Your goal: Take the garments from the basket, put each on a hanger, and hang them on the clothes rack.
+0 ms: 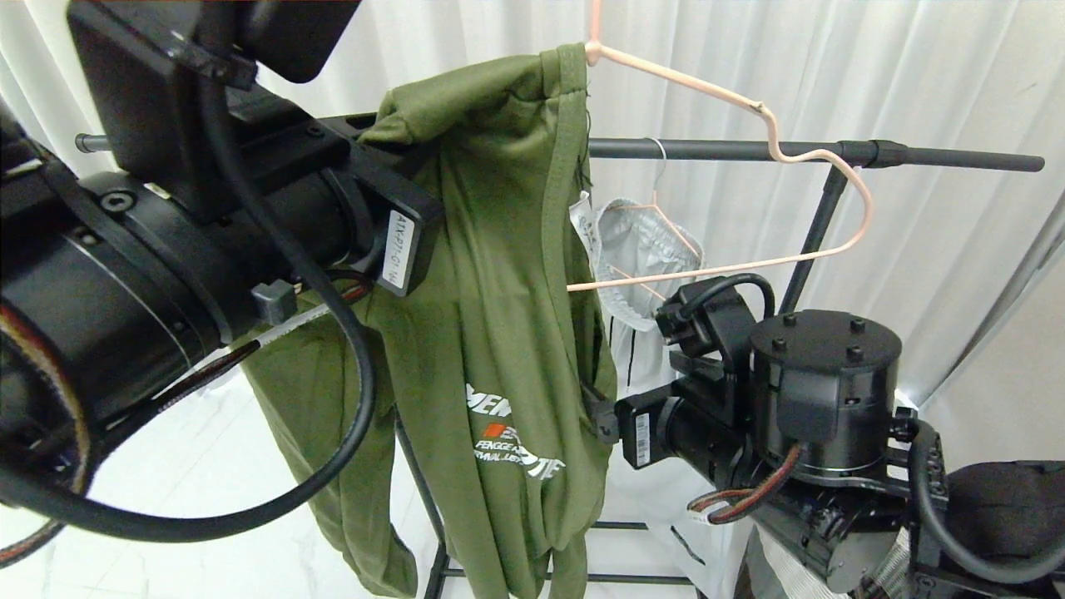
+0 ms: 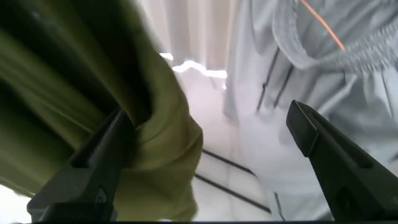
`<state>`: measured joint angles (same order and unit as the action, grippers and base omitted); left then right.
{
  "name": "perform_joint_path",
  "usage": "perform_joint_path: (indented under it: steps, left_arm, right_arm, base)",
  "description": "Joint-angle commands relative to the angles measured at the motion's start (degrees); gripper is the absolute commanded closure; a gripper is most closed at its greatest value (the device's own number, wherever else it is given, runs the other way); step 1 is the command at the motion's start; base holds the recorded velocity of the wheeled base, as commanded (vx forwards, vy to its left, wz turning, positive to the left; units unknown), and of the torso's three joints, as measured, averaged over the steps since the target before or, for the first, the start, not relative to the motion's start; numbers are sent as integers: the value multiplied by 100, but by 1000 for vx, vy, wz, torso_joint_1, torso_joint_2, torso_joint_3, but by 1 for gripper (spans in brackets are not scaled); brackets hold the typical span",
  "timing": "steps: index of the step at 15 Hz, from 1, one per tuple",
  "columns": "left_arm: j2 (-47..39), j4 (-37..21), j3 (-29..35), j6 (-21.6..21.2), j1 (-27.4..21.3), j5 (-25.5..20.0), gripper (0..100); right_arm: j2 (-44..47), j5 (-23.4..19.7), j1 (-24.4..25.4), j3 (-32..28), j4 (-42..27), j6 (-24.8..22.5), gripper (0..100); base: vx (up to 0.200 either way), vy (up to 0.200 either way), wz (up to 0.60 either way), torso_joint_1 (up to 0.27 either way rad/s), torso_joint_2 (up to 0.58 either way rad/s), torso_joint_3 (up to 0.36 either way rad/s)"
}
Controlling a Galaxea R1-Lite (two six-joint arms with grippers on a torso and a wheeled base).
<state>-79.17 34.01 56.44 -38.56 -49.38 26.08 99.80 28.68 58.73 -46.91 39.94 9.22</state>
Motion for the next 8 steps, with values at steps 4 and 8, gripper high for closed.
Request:
perform_joint_path:
  steps: [4,8]
  left_arm:
    - [6,0,-37,-20,78,12,100]
    - [6,0,-90,-55,386,12,100]
  right_arm:
    - [-356,129,-275,657,-3,-16,0]
    - [-778,120,-749,1087,-3,-69,0]
  base:
    - [0,0,0,0,0,0]
    - [0,0,0,0,0,0]
